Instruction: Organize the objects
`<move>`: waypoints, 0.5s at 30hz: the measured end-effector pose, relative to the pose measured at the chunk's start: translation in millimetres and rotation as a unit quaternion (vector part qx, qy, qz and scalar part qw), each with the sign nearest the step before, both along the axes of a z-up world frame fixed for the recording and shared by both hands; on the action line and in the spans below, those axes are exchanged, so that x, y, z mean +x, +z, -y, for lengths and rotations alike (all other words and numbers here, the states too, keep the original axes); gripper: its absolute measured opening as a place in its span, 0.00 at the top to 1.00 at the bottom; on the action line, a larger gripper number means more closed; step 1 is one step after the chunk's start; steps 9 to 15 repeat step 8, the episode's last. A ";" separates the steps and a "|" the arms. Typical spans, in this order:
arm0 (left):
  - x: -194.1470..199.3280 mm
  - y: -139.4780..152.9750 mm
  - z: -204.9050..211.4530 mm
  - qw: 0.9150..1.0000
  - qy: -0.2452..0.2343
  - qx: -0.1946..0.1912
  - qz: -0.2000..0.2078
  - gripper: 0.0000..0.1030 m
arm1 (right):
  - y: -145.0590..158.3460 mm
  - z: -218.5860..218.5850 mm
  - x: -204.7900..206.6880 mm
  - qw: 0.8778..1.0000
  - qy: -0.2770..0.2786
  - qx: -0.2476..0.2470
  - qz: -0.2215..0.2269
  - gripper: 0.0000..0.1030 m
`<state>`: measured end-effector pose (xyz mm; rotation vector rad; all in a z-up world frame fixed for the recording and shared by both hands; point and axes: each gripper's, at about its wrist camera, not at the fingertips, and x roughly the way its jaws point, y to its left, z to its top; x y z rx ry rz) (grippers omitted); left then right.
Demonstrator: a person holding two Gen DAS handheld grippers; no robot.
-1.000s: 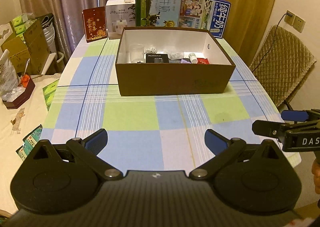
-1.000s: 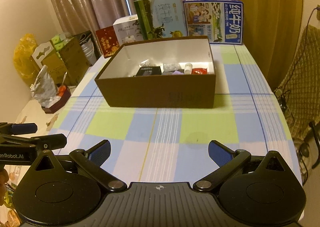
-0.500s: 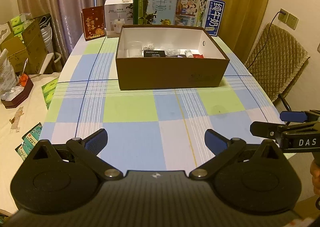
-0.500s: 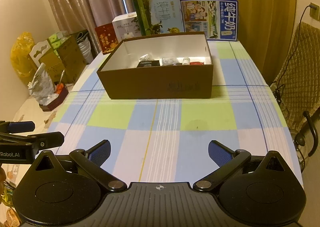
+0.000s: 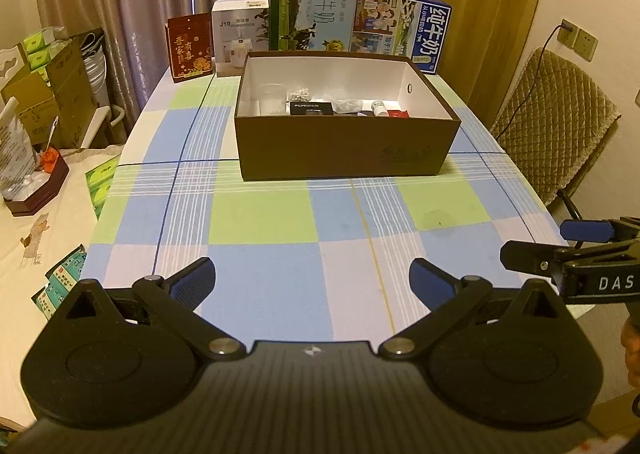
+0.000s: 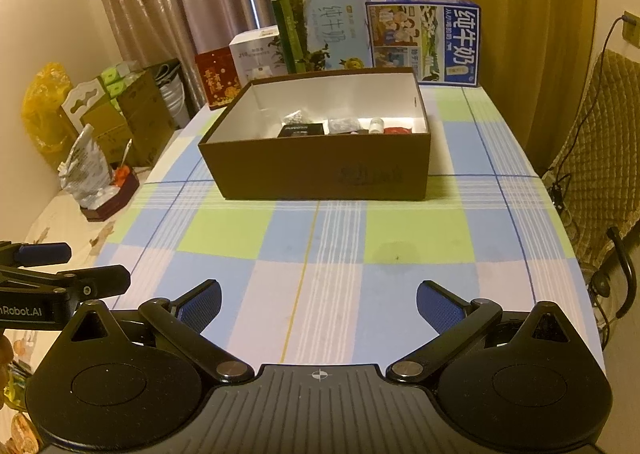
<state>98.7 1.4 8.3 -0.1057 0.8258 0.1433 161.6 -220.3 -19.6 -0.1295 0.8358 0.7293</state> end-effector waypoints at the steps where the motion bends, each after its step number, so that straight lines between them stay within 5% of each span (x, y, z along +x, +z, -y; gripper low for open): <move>1: -0.2 0.4 0.2 1.000 0.001 0.000 0.000 0.01 | -0.1 -0.2 0.4 1.000 0.000 0.000 0.000 0.02; 15: 3.6 -0.7 -0.9 1.000 0.002 0.004 0.002 0.01 | -0.2 -0.7 1.4 1.000 0.000 -0.001 -0.001 0.02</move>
